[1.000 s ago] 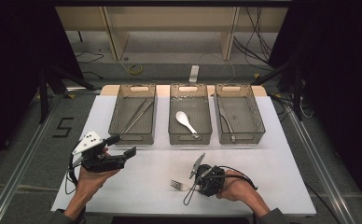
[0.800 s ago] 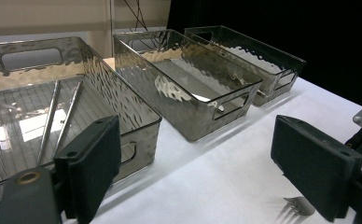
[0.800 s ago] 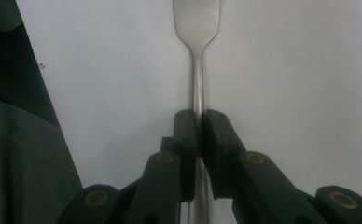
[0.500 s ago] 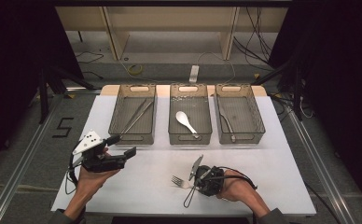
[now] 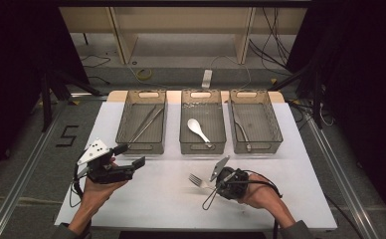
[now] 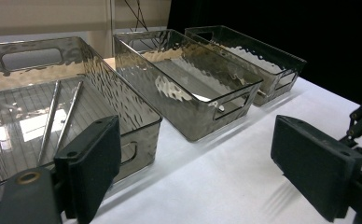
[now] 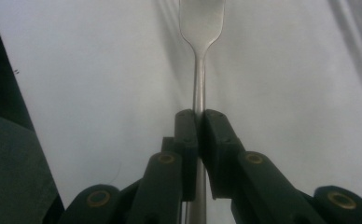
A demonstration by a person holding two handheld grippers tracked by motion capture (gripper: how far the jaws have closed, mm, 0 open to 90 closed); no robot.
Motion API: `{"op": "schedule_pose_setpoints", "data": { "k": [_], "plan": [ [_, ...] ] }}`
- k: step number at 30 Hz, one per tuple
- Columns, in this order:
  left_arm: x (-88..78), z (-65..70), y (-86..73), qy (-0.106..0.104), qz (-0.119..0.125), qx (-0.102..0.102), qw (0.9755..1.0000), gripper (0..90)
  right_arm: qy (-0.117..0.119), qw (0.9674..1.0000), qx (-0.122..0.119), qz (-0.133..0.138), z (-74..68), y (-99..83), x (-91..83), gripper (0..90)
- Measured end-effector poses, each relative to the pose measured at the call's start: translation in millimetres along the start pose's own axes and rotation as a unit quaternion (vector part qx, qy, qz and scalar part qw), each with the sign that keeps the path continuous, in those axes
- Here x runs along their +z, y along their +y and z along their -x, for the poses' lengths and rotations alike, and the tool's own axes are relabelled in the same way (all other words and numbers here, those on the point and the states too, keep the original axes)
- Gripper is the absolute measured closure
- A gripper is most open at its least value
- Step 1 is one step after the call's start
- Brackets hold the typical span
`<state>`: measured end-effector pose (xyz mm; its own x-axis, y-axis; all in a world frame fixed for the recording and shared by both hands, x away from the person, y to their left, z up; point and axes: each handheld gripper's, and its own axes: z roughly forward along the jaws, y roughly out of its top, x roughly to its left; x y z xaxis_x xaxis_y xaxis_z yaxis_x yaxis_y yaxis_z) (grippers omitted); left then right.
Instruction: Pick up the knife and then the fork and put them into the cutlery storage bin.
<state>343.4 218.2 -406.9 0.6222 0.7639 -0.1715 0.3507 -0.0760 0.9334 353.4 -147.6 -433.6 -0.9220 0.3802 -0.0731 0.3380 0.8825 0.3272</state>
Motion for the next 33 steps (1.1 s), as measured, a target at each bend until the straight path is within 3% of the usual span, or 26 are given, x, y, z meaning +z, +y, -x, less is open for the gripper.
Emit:
{"op": "schedule_pose_setpoints", "data": {
  "k": [8,13,22,33],
  "plan": [
    [-0.1,-0.2,-0.1,0.000,0.000,0.000,1.0000,15.7,0.008,0.9976,0.045,0.052,22.6,-11.7,-12.8,84.7],
    [0.6,0.3,0.0,0.000,0.000,0.000,1.0000,15.7,0.011,0.9933,0.080,0.084,36.1,-19.2,-20.9,84.7],
    [1.0,0.7,0.0,0.000,0.000,0.000,1.0000,15.7,0.002,0.9868,0.113,0.116,55.2,-27.6,-32.7,84.8],
    [1.8,0.4,0.0,0.000,-0.001,-0.001,1.0000,15.7,-0.015,0.9694,0.168,0.179,93.4,-31.3,-62.3,84.8]
  ]
}}
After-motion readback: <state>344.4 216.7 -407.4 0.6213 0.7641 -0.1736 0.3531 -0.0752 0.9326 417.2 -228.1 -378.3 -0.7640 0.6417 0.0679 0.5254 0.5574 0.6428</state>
